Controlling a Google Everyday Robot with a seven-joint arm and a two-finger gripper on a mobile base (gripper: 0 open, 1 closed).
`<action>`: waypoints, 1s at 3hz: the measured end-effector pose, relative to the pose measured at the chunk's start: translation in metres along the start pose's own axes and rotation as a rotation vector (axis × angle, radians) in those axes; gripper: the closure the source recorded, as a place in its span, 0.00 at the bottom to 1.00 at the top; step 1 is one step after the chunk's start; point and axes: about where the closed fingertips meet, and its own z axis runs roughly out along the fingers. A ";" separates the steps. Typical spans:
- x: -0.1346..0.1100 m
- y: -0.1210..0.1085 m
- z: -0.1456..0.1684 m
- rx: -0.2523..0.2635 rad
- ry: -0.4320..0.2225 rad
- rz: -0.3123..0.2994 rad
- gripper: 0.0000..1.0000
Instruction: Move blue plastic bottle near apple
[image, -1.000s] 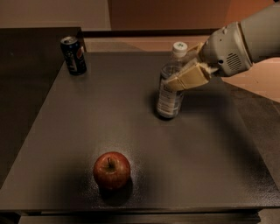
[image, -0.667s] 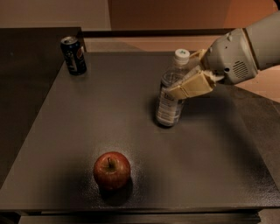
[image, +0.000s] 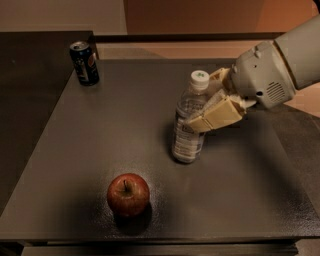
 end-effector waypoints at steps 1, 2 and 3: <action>-0.001 0.023 0.007 -0.050 0.036 -0.017 1.00; -0.002 0.042 0.010 -0.069 0.046 -0.034 1.00; -0.002 0.054 0.013 -0.079 0.037 -0.040 1.00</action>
Offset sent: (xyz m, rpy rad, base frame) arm -0.0598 0.0148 -0.0099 -0.0506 0.0298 0.0984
